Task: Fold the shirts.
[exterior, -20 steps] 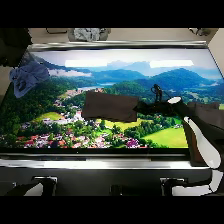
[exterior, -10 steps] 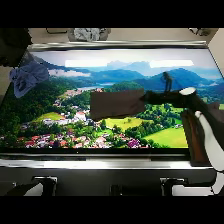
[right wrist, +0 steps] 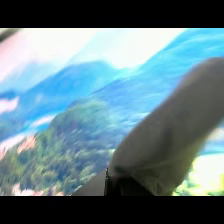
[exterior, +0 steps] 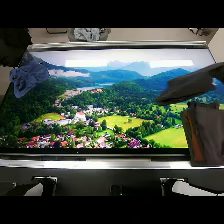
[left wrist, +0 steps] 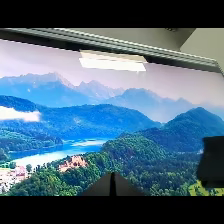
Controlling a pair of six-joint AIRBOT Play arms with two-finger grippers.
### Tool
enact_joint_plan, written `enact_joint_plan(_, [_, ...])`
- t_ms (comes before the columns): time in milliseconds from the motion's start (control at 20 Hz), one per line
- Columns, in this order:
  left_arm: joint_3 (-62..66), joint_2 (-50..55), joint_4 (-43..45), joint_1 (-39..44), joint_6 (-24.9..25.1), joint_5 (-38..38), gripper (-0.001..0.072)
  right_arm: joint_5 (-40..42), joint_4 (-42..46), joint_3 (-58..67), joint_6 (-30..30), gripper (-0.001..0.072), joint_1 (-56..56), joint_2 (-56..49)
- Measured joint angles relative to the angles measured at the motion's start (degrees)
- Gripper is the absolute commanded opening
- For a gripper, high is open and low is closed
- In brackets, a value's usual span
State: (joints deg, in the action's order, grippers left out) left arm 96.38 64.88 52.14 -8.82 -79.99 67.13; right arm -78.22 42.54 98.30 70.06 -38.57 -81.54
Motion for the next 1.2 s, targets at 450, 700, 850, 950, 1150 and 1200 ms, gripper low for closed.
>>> enact_joint_plan(450, [0.00,0.00,0.00,0.00,0.48,0.00,0.0031,-10.49,0.94,9.90,7.45,0.0041,-15.37,1.86])
enact_joint_plan(700, [0.00,0.00,0.00,0.00,0.68,-0.02,0.0031,-21.77,13.55,10.67,8.20,0.0043,-21.03,3.17])
enact_joint_plan(850, [0.00,0.00,0.00,0.00,0.72,0.22,0.0031,-23.58,24.17,7.63,8.02,0.0044,-22.05,4.61])
enact_joint_plan(950, [0.00,0.00,-0.02,0.00,0.72,0.57,0.0031,-22.64,29.42,2.16,8.74,0.0044,-22.45,6.71])
enact_joint_plan(1150, [0.00,0.00,-0.02,0.00,0.74,1.07,0.0032,-17.31,37.46,-15.30,12.37,0.0044,-22.69,13.86])
enact_joint_plan(1200, [0.00,0.00,-0.02,0.00,0.74,1.09,0.0032,-15.43,38.82,-20.04,13.62,0.0044,-22.73,15.80])
